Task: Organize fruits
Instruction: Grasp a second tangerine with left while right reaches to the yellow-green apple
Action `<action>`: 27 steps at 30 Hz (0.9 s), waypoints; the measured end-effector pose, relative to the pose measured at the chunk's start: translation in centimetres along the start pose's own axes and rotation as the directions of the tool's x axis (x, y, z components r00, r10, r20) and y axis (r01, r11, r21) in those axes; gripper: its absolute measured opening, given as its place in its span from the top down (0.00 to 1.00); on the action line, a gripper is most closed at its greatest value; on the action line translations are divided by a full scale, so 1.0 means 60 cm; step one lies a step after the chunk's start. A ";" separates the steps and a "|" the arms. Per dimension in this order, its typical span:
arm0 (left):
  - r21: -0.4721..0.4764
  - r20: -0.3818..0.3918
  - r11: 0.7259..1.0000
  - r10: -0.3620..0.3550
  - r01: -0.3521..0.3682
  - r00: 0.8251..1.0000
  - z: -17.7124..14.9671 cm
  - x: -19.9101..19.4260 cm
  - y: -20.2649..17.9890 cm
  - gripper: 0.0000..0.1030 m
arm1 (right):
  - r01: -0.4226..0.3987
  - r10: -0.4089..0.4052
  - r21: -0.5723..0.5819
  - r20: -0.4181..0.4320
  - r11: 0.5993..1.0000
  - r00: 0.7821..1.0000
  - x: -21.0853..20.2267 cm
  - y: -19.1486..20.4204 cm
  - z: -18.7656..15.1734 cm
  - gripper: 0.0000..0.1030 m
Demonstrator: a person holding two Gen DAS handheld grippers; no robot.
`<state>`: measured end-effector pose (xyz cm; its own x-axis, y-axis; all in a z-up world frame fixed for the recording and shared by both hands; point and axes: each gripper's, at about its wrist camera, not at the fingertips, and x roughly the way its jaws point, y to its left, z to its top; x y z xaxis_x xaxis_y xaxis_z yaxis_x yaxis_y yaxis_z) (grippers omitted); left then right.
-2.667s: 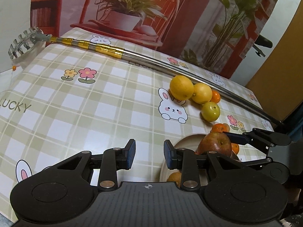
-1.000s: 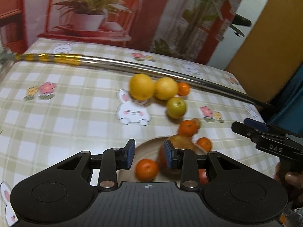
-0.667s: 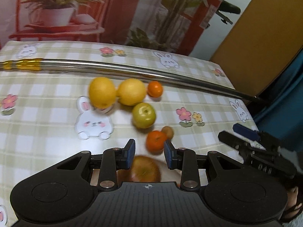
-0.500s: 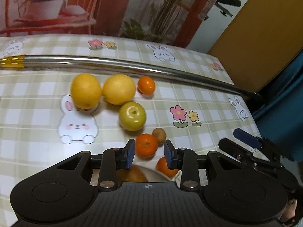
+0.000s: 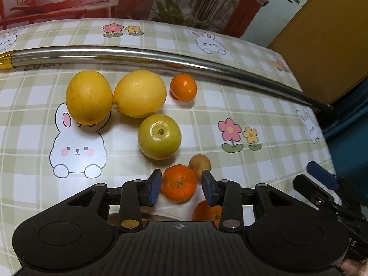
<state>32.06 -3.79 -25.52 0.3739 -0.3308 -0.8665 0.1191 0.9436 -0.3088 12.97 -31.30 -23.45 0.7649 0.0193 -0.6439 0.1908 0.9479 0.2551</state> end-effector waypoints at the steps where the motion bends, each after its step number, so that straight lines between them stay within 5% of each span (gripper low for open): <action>1: 0.001 -0.004 1.000 0.004 -0.004 1.000 0.001 0.004 0.000 0.61 | 0.000 0.000 0.001 -0.001 1.000 1.000 0.000 0.000 0.000 0.40; 13: 0.038 -0.010 0.999 0.018 -0.018 1.000 -0.005 0.017 -0.004 0.62 | -0.002 0.002 0.005 -0.011 1.000 1.000 0.003 0.000 -0.003 0.40; 27: 0.043 0.145 0.999 -0.031 0.025 0.989 -0.037 -0.099 0.014 0.63 | -0.016 0.016 -0.029 -0.022 0.999 1.000 0.004 0.023 0.004 0.41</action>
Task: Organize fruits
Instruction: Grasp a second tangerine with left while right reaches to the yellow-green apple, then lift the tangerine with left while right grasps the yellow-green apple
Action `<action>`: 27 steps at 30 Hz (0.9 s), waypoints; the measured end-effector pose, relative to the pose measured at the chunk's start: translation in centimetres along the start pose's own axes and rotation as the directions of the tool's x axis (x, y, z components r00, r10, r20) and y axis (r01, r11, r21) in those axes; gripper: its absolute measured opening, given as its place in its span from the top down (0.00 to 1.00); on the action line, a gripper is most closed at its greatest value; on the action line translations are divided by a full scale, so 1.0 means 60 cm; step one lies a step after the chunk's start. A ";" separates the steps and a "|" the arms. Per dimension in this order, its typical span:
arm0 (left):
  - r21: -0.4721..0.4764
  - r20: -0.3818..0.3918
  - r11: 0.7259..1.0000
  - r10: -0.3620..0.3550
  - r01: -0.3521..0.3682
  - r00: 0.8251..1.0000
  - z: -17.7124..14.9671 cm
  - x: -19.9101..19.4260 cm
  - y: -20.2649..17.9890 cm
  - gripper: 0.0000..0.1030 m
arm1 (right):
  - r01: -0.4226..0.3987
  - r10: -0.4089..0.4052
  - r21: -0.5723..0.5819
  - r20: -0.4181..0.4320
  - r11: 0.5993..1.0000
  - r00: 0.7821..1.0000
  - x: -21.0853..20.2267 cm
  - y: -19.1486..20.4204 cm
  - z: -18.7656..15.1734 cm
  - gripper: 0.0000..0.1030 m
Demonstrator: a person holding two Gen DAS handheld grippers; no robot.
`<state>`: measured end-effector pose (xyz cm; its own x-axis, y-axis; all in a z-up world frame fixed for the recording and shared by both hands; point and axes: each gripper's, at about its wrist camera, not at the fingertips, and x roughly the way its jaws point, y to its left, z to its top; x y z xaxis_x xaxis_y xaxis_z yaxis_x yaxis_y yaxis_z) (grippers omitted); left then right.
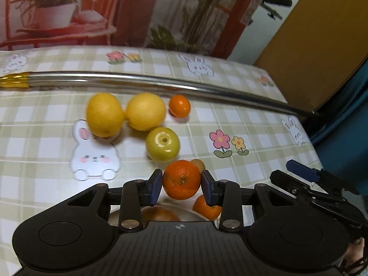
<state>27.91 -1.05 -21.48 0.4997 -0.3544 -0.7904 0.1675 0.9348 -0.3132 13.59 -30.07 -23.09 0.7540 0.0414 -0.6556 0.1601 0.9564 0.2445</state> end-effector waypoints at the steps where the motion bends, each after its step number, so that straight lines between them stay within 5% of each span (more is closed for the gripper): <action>1: -0.009 0.013 1.000 0.004 -0.004 1.000 -0.003 -0.010 0.004 0.63 | -0.006 0.006 -0.007 -0.002 1.000 1.000 0.002 0.004 0.002 0.41; 15: -0.080 0.137 0.990 0.124 -0.114 0.983 -0.046 -0.131 0.086 0.63 | -0.201 0.189 -0.184 -0.080 0.962 0.979 0.108 0.117 0.055 0.44; 27: -0.136 0.138 0.982 0.152 -0.133 0.979 -0.074 -0.144 0.119 0.63 | -0.221 0.166 -0.253 -0.221 0.942 0.961 0.225 0.178 0.061 0.51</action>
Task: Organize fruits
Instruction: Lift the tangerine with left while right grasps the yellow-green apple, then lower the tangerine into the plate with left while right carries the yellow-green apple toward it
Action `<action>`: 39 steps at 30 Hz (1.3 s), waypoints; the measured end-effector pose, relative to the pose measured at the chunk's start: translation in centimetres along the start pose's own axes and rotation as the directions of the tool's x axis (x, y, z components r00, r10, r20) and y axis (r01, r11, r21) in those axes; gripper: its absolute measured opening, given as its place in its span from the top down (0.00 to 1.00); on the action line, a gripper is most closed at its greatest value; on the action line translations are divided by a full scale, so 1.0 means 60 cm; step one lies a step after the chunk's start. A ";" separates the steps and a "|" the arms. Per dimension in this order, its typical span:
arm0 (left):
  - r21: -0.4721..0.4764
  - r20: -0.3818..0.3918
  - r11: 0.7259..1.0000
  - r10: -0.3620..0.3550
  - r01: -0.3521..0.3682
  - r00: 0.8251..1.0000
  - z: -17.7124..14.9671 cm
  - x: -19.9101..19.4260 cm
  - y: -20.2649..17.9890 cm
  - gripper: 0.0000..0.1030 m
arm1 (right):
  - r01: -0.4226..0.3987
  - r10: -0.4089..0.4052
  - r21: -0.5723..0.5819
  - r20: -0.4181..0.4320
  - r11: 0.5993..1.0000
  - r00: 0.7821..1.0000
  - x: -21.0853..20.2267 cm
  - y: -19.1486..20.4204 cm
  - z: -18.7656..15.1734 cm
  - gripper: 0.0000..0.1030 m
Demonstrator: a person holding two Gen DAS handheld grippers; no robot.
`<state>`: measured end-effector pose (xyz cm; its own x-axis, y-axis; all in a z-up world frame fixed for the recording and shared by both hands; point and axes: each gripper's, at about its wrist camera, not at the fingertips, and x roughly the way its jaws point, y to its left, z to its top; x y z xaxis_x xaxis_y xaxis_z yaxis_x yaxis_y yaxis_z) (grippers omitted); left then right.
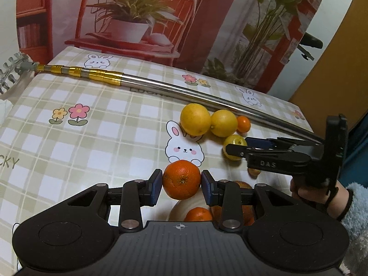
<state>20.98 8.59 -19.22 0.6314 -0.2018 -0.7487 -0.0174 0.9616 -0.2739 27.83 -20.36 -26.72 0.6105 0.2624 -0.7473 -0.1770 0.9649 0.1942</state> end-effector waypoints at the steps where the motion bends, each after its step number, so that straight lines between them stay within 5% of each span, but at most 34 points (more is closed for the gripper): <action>1: -0.001 -0.001 1.000 -0.001 0.001 1.000 -0.003 0.000 0.001 0.63 | 0.002 -0.002 0.002 -0.008 1.000 1.000 0.004 -0.001 -0.001 0.52; 9: 0.026 -0.008 0.999 -0.020 0.020 1.000 -0.014 0.002 -0.008 0.63 | 0.031 -0.031 0.024 -0.025 0.999 0.999 0.005 -0.001 -0.005 0.58; 22: 0.071 -0.001 0.995 -0.063 0.063 0.998 -0.046 -0.026 -0.029 0.63 | 0.000 -0.025 0.172 0.141 0.985 0.990 -0.141 0.016 -0.046 0.58; 39: 0.117 -0.144 0.983 -0.127 0.144 0.981 -0.129 -0.027 -0.034 0.63 | 0.066 -0.114 0.248 0.184 0.967 0.976 -0.250 0.074 -0.175 0.58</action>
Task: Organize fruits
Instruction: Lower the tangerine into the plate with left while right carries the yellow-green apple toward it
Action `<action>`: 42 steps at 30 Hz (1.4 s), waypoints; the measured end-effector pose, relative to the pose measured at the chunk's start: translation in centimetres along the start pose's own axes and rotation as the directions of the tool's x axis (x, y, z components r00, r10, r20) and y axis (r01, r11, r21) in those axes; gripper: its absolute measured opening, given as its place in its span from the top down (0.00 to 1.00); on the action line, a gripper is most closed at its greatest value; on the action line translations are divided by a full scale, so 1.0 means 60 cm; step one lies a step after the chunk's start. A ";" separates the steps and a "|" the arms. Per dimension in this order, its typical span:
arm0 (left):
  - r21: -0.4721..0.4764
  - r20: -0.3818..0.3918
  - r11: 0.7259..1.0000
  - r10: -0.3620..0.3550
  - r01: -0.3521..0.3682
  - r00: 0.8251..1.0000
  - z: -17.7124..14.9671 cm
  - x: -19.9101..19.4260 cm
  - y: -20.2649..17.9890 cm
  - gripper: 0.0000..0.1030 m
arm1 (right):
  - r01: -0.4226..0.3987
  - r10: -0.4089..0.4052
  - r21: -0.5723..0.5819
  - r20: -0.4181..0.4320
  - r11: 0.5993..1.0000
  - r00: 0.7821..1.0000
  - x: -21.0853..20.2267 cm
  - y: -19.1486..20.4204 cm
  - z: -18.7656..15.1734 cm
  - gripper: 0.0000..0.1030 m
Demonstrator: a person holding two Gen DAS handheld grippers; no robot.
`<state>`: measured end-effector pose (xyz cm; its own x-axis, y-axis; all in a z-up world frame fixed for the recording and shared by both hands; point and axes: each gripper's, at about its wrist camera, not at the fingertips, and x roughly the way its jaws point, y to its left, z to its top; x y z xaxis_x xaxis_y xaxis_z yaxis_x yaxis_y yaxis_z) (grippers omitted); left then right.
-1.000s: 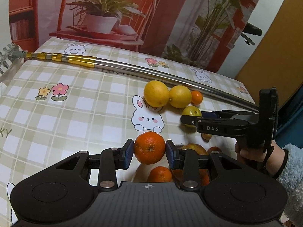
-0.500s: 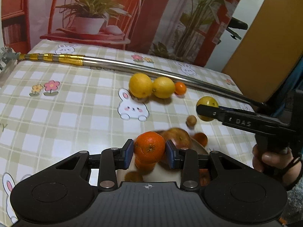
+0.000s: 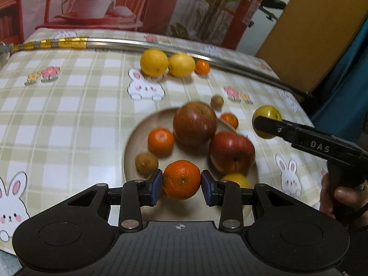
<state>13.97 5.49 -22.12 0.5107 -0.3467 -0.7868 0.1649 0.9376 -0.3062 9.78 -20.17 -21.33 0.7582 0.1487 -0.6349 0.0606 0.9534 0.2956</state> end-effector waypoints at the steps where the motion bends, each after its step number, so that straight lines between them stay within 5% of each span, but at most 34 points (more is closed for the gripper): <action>1: 0.000 -0.010 1.000 -0.002 0.002 1.000 -0.003 0.003 0.001 0.63 | -0.002 0.002 0.003 0.000 1.000 1.000 -0.004 0.001 -0.005 0.58; 12: 0.016 -0.093 1.000 0.004 -0.003 0.996 -0.023 0.031 -0.001 0.63 | 0.000 0.000 -0.002 0.006 1.000 1.000 -0.012 0.006 -0.024 0.58; 22: 0.139 -0.021 0.990 0.035 -0.031 0.999 0.017 0.040 -0.025 0.63 | -0.002 0.002 0.001 0.009 1.000 1.000 -0.014 0.003 -0.025 0.58; 29: 0.168 -0.051 0.985 0.046 -0.037 0.998 0.042 0.085 -0.034 0.63 | 0.003 -0.003 0.005 0.013 1.000 1.000 -0.015 -0.001 -0.022 0.58; 42: 0.113 -0.064 0.993 0.040 -0.033 0.997 0.044 0.101 -0.024 0.60 | 0.005 -0.006 0.011 0.015 1.000 1.000 -0.013 -0.009 -0.027 0.58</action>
<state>19.06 2.09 -25.02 0.4619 -0.3097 -0.8311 0.2420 0.9455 -0.2179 8.09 -20.36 -22.13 0.7673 0.1395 -0.6259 0.0718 0.9512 0.3001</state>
